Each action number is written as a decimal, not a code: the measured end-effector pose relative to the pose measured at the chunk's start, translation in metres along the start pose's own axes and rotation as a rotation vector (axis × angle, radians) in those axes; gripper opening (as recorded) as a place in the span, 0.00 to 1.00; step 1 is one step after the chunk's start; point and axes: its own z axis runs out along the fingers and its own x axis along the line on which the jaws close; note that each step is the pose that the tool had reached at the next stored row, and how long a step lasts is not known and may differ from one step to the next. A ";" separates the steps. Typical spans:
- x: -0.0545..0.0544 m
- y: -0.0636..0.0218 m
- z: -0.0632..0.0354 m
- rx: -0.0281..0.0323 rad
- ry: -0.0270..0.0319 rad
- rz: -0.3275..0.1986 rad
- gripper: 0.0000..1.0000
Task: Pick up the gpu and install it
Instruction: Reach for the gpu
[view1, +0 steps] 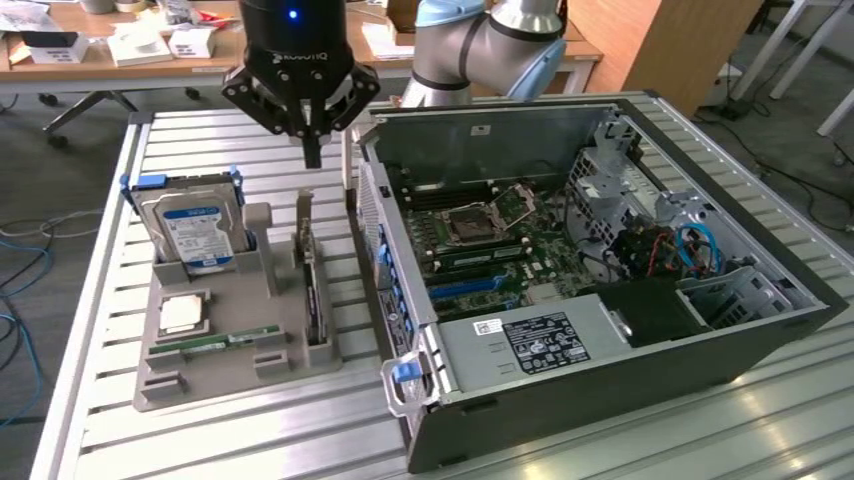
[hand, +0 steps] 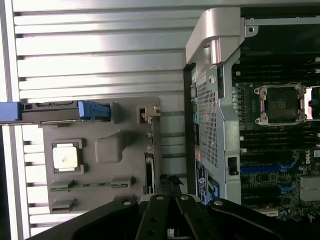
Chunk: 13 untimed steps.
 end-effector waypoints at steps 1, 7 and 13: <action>0.000 -0.0015 0.0000 -0.0001 -0.0001 0.000 0.11; 0.000 -0.0103 -0.0004 0.0001 0.0000 0.000 0.11; -0.001 -0.0202 -0.0009 0.0002 0.0000 0.000 0.11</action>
